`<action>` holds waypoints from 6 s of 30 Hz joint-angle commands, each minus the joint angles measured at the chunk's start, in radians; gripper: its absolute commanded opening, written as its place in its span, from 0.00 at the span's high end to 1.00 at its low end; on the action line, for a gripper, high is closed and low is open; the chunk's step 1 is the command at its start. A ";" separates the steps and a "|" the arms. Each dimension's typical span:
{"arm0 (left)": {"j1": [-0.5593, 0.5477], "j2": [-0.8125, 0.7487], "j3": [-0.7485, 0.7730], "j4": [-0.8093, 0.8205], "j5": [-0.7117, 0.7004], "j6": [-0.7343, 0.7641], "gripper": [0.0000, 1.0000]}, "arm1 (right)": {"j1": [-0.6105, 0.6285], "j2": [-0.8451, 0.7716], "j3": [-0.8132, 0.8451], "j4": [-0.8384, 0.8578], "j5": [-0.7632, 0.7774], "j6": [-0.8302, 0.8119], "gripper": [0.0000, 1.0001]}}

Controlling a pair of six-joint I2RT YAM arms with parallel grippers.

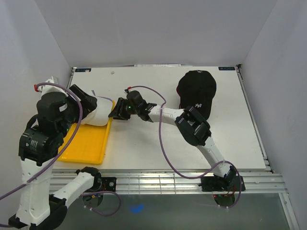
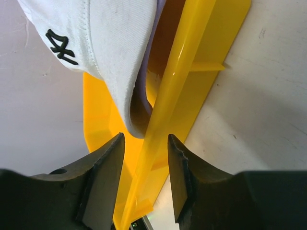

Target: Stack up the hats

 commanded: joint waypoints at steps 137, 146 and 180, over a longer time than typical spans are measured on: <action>0.700 0.327 -0.155 0.465 0.721 0.021 0.96 | -0.141 -0.795 -0.555 -0.067 -0.262 -0.393 0.50; 0.686 0.323 -0.148 0.537 0.850 -0.040 1.00 | -0.141 -0.755 -0.510 0.004 -0.322 -0.373 0.40; 0.353 0.303 -0.132 0.712 0.767 -0.408 1.00 | -0.052 -0.928 -0.881 0.584 0.273 -0.008 0.06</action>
